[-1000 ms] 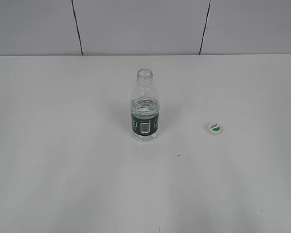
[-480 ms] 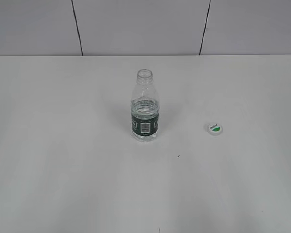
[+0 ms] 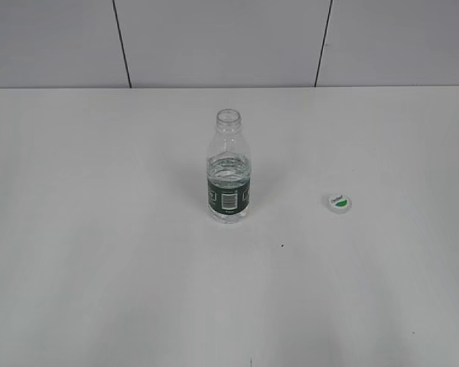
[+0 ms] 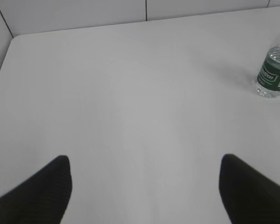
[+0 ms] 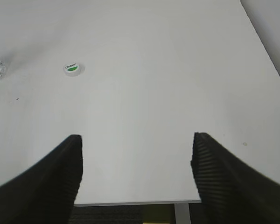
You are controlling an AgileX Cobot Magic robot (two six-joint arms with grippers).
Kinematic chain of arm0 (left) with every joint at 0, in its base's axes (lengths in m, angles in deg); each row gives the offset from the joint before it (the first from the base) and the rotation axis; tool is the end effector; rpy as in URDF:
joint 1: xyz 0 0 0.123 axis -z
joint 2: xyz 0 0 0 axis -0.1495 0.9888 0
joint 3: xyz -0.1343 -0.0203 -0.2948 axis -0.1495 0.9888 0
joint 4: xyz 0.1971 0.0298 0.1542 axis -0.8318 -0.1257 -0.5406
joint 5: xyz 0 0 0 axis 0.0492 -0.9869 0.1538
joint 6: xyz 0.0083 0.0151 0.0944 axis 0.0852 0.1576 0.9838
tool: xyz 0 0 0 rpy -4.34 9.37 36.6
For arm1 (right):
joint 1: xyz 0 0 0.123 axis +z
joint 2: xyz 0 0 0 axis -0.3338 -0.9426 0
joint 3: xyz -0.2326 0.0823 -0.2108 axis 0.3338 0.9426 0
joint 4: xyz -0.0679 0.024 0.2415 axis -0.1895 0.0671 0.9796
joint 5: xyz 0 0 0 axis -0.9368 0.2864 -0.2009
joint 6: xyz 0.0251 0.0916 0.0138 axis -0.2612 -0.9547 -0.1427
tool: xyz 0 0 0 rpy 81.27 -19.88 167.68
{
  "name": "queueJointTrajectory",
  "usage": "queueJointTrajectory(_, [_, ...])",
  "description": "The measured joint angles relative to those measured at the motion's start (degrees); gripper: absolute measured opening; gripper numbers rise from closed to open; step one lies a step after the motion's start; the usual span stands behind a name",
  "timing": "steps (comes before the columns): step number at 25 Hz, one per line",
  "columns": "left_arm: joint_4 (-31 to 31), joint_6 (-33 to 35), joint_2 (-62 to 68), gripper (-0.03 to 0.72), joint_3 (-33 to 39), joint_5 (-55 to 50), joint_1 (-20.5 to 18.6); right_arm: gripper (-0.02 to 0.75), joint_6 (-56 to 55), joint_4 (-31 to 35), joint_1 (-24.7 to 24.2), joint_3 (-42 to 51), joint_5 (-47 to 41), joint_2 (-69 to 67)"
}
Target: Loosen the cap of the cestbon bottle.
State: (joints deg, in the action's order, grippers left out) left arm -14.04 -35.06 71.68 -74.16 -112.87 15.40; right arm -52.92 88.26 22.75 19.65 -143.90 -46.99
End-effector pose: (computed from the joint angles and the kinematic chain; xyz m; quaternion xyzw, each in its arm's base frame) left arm -0.0432 0.0103 0.2797 0.0446 0.8472 -0.0034 0.5293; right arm -0.0445 -0.0015 0.2766 -0.0640 0.8539 -0.0029 0.5164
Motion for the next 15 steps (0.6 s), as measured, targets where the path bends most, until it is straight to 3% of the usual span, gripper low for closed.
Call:
queueJointTrajectory(8, [-0.1, 0.0, 0.0, 0.585, 0.0, 0.0, -6.2, 0.556, 0.0, 0.0, -0.1, 0.0, 0.0, 0.0])
queueJointTrajectory(15, [-0.2, 0.0, 0.0, 0.585, 0.0, 0.0, -7.2, 0.556, 0.0, 0.0, 0.1, 0.0, 0.0, 0.0])
